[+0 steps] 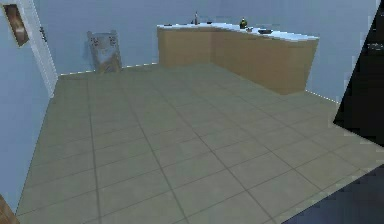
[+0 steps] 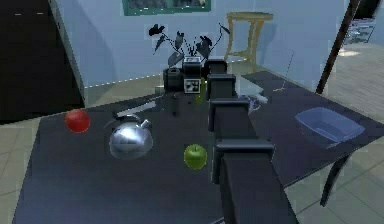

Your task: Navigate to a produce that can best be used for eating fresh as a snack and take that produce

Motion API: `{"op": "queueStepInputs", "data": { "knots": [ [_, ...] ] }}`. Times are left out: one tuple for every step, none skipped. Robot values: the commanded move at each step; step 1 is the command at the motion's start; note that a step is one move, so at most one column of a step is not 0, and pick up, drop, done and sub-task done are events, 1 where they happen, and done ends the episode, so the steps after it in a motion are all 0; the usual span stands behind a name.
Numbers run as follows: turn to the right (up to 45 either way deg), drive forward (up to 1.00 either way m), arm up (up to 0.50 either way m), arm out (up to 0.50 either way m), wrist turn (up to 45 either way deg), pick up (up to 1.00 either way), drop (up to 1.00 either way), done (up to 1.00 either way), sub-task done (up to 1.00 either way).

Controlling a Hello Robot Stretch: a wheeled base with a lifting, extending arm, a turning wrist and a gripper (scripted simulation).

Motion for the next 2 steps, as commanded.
{"op": "queueStepInputs", "data": {
  "knots": [
    [0.0, 0.00, 0.00, 0.00, 45.0, 0.00, 0.00, 0.00, 0.00],
    [0.0, 0.00, 0.00, 0.00, 12.0, 0.00, 0.00, 0.00, 0.00]
  ]
}}
